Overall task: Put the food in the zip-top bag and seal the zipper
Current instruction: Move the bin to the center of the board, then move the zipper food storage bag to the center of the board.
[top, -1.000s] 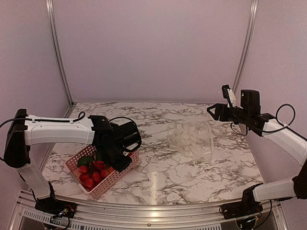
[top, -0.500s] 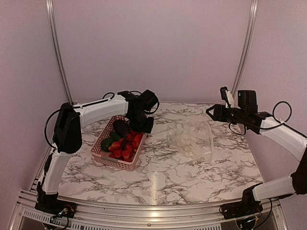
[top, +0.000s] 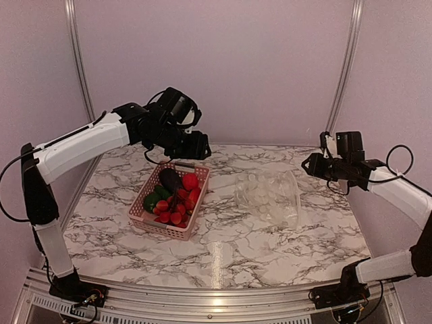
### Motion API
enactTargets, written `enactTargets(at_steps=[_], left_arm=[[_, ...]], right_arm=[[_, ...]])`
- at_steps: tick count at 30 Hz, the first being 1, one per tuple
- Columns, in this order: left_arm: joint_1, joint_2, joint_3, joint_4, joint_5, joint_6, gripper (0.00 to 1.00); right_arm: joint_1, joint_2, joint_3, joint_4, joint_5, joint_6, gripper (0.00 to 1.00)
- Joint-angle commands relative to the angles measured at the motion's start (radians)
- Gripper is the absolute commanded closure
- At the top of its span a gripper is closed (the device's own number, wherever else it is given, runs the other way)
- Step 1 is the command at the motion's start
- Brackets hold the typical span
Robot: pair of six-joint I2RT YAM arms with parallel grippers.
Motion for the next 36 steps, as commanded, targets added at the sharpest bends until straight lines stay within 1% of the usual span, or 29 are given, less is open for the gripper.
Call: enactTargets(at_steps=[1,3,4,6,8,9,11,13,16,18,22,28,32,36], left_arm=[[-0.035,-0.100,-0.152,0.123,0.053,0.155,0.38],[-0.072,-0.161,-0.247,0.205,-0.012,0.217,0.38],[-0.079,-0.191,-0.293,0.248,-0.007,0.227,0.37],[-0.079,-0.242,-0.378,0.336,0.006,0.210,0.36],[-0.079,-0.276,-0.437,0.395,-0.003,0.178,0.32],[-0.078,-0.287,-0.458,0.408,-0.011,0.157,0.30],[-0.078,-0.283,-0.471,0.419,0.017,0.145,0.29],[-0.078,-0.278,-0.483,0.431,0.049,0.146,0.30],[-0.079,-0.280,-0.504,0.441,0.044,0.127,0.32],[-0.079,-0.286,-0.516,0.450,0.045,0.127,0.32],[-0.079,-0.303,-0.526,0.458,0.064,0.138,0.32],[-0.079,-0.320,-0.540,0.430,0.046,0.164,0.32],[-0.079,-0.318,-0.548,0.423,0.040,0.173,0.32],[-0.079,-0.300,-0.535,0.414,0.042,0.171,0.32]], right_arm=[[-0.083,0.034,0.009,-0.102,0.108,0.059,0.55],[-0.121,0.085,0.030,-0.132,0.108,0.054,0.56],[-0.127,0.118,0.043,-0.147,0.113,0.047,0.56],[-0.128,0.187,0.071,-0.178,0.126,0.031,0.56],[-0.129,0.254,0.103,-0.200,0.128,0.024,0.55],[-0.130,0.284,0.118,-0.205,0.125,0.019,0.55],[-0.130,0.331,0.143,-0.207,0.127,0.012,0.55],[-0.130,0.366,0.157,-0.187,0.130,0.000,0.54],[-0.131,0.424,0.175,-0.155,0.167,-0.027,0.54],[-0.130,0.476,0.189,-0.132,0.129,-0.056,0.53],[-0.131,0.546,0.196,-0.082,0.006,-0.105,0.53],[-0.113,0.536,0.139,0.069,-0.256,-0.112,0.47],[-0.030,0.560,0.158,0.087,-0.315,-0.137,0.44],[0.062,0.603,0.205,0.091,-0.360,-0.140,0.44]])
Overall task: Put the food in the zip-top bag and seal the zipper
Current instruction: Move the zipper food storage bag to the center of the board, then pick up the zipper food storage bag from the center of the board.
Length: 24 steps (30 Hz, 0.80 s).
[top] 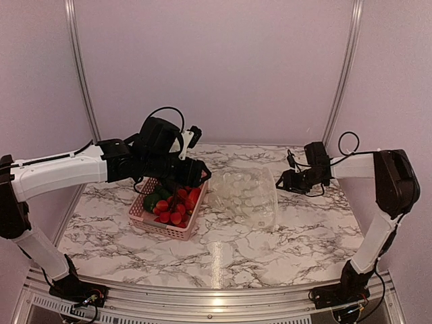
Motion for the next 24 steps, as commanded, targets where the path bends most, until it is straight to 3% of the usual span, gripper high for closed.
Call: enactTargets(at_steps=[1,13,19,24], left_arm=[[0.001,0.006,0.008,-0.018,-0.002,0.014,0.32],[0.001,0.089,0.093,-0.060,-0.080,-0.028,0.33],[0.000,0.114,0.101,-0.036,-0.088,-0.041,0.33],[0.000,0.136,0.104,-0.009,-0.069,-0.060,0.33]], right_arm=[[0.102,0.046,0.063,0.046,-0.119,-0.015,0.45],[0.235,-0.094,0.046,-0.018,-0.161,0.057,0.48],[0.248,-0.214,-0.061,-0.011,-0.177,0.092,0.70],[0.248,-0.249,-0.054,-0.012,-0.129,0.093,0.87]])
